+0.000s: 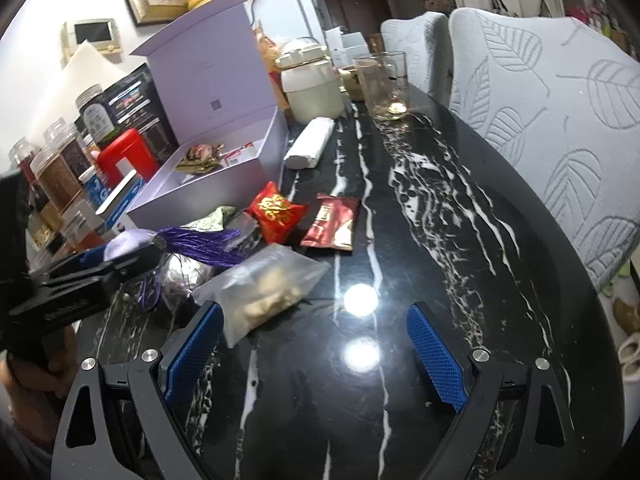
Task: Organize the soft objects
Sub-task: 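Grasp the lavender drawstring pouch with the left gripper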
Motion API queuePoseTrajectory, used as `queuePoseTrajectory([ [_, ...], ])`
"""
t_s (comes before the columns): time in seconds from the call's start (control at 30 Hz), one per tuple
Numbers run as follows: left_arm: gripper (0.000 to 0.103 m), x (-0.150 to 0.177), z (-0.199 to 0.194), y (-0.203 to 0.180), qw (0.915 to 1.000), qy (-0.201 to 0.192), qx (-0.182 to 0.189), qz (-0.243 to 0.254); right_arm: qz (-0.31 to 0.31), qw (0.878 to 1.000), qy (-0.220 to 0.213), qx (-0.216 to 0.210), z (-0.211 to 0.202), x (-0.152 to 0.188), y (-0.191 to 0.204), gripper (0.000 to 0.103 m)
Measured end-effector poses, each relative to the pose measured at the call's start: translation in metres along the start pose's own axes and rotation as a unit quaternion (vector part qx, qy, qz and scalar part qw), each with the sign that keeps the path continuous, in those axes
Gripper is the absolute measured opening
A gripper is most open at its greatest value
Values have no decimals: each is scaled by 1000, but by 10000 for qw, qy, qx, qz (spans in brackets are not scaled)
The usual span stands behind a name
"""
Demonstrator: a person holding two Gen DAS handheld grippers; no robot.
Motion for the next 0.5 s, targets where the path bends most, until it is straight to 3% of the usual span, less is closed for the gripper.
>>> queuePoseTrajectory([
  [0.2, 72, 0, -34, 9, 9996, -250, 25, -137, -295, 9995, 62, -117, 4, -4, 18, 94],
  [0.5, 72, 11, -71, 42, 9965, -515, -386, -534, -375, 9980, 213, -452, 13, -1, 43, 95],
])
Point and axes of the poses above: each gripper's, at about its wrist camera, not at the fingertips, and z roughly the way its jaws point, y to its left, x to its underside, the point moved 7 cm from there along z, roughly the way its jaws point, and after that the axes turned 2 degrees about y, right-handed, at the moved point
